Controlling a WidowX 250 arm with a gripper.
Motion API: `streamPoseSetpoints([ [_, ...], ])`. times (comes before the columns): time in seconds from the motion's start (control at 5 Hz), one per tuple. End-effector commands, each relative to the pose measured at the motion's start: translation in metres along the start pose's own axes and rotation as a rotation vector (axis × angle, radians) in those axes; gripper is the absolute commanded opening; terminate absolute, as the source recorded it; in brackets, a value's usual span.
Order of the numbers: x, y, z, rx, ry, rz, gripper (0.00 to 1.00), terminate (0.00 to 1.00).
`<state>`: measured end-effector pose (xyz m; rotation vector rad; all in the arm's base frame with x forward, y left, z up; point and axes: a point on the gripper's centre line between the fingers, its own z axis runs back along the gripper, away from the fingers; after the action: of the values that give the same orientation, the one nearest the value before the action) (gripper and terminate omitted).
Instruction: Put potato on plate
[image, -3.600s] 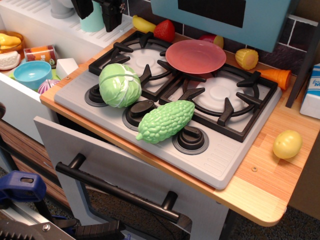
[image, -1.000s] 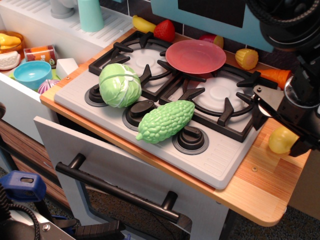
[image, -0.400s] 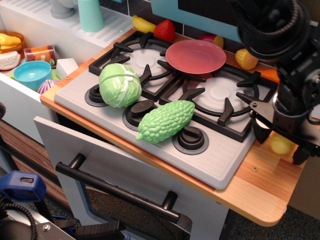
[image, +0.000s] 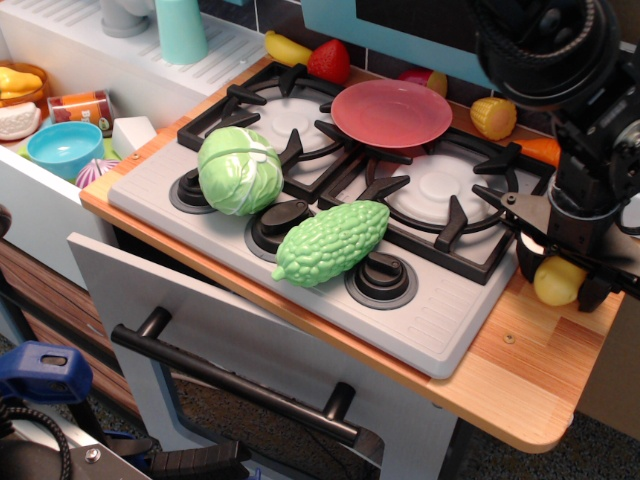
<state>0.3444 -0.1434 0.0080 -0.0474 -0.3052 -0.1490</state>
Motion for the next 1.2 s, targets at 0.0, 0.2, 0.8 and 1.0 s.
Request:
streamPoseSetpoints([
  [0.0, 0.022, 0.018, 0.052, 0.048, 0.007, 0.006, 0.0, 0.0],
  [0.2, 0.037, 0.058, 0.085, 0.107, 0.025, -0.028, 0.0, 0.0],
  [0.8, 0.072, 0.158, 0.092, 0.189, -0.042, -0.203, 0.0, 0.0],
  [1.0, 0.079, 0.165, 0.079, 0.17, -0.072, -0.234, 0.0, 0.0],
])
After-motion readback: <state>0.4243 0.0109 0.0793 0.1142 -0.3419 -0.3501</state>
